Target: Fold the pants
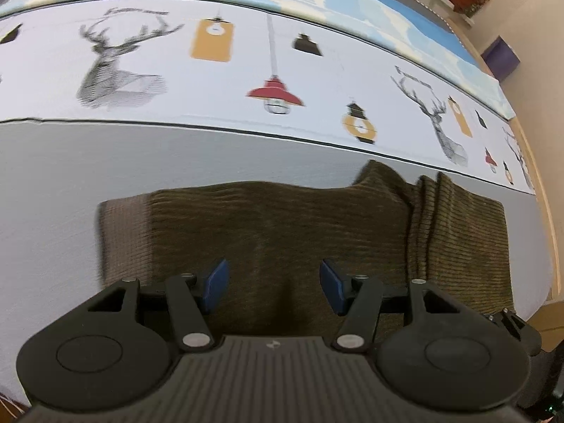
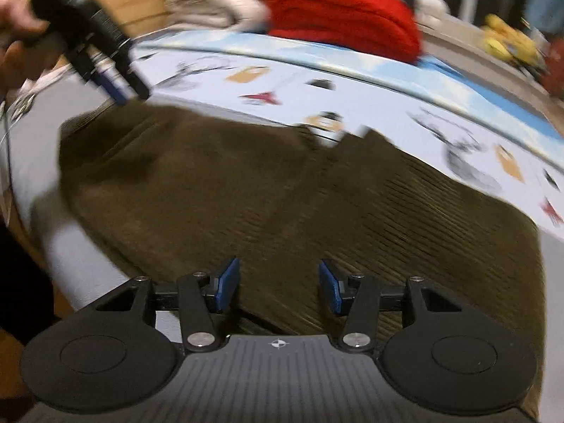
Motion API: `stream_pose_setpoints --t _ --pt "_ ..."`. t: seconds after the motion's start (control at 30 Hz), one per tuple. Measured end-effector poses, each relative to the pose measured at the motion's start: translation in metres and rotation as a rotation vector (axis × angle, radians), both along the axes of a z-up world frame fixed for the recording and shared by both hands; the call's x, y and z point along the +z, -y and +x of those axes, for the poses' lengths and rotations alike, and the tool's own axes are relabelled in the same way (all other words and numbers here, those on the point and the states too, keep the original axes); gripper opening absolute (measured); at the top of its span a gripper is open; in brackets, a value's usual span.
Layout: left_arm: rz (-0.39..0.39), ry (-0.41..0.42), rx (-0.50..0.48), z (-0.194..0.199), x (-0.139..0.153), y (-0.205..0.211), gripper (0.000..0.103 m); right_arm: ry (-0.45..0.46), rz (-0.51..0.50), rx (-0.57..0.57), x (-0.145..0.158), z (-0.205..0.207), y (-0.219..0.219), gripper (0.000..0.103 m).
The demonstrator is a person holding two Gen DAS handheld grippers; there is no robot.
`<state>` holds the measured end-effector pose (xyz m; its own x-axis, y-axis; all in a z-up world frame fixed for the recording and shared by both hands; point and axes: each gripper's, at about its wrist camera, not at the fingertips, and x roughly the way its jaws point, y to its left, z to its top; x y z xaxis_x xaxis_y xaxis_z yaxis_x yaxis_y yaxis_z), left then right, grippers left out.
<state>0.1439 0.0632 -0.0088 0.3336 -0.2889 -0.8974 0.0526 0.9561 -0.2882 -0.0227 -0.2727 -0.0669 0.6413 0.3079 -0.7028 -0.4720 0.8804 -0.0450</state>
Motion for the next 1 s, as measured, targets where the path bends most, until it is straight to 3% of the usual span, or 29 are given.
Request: stream_pose_setpoints --t 0.07,0.2,0.23,0.3,0.43,0.53,0.63,0.8,0.9,1.0 --pt "0.002 -0.001 0.028 -0.005 0.0 -0.019 0.063 -0.036 0.002 0.032 -0.005 0.008 -0.011 0.066" --pt "-0.001 -0.01 0.107 -0.016 -0.003 -0.065 0.063 -0.067 -0.085 0.076 -0.018 0.015 -0.028 0.065" --pt "-0.002 -0.013 0.124 -0.018 -0.004 -0.075 0.063 -0.055 -0.106 0.087 -0.018 0.008 -0.028 0.059" --pt "-0.004 -0.019 0.149 -0.024 -0.005 -0.091 0.063 -0.035 -0.11 0.066 -0.013 0.01 -0.025 0.024" --pt "-0.011 -0.035 0.171 -0.033 -0.011 -0.117 0.063 0.019 -0.015 0.067 0.012 0.002 -0.011 0.023" --pt "-0.021 -0.052 0.176 -0.037 -0.016 -0.127 0.066 -0.08 -0.082 0.147 -0.008 -0.002 -0.015 0.025" --pt "-0.032 -0.075 0.175 -0.039 -0.022 -0.128 0.067 -0.047 -0.123 0.177 -0.009 -0.006 -0.022 0.031" --pt "-0.065 -0.094 0.165 -0.045 -0.026 -0.12 0.072 -0.037 0.088 0.076 0.022 0.003 0.002 0.039" --pt "-0.064 -0.121 0.207 -0.051 -0.029 -0.118 0.079 -0.026 0.21 -0.02 0.034 0.011 0.019 0.041" --pt "-0.027 -0.138 0.246 -0.057 -0.032 -0.114 0.08 -0.034 0.24 -0.144 0.03 0.021 0.033 0.045"
